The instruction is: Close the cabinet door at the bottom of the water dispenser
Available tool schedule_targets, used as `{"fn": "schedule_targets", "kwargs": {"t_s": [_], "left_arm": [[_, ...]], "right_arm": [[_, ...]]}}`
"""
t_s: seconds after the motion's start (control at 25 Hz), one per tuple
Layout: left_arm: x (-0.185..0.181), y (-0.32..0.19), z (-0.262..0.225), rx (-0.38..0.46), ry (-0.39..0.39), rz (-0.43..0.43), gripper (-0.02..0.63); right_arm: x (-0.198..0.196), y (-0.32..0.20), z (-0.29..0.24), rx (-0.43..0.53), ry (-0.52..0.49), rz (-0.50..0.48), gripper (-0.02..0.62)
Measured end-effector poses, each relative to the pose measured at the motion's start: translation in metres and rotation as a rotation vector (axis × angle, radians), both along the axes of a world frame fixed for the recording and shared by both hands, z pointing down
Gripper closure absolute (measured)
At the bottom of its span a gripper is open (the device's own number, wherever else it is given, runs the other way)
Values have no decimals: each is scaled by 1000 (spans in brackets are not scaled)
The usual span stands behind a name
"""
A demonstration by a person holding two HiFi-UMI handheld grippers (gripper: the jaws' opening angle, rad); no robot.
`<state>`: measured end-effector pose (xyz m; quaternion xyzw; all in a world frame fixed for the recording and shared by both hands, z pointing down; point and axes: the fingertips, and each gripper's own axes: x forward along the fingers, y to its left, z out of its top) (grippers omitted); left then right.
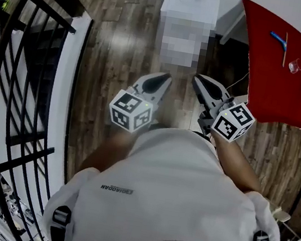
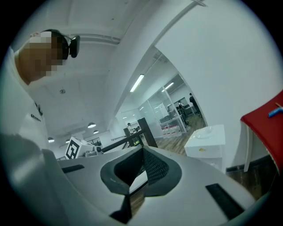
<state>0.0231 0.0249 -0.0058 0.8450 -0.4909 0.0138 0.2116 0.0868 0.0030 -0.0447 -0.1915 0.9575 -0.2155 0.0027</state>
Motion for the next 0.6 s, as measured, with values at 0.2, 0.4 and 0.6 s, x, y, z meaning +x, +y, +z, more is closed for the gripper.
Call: {"fn": "schedule_targets", "kwargs": {"t_s": [0.2, 0.4, 0.6], "left_arm": [[25, 3, -16, 37, 3, -57, 611], [61, -3, -36, 84, -8, -97, 611], [88, 13, -39, 83, -39, -149, 611]], "right_arm": [[33, 6, -14, 122, 73, -26, 572], [86, 3, -18, 118, 50, 3, 574], [128, 7, 1, 73, 79, 44, 574]]}}
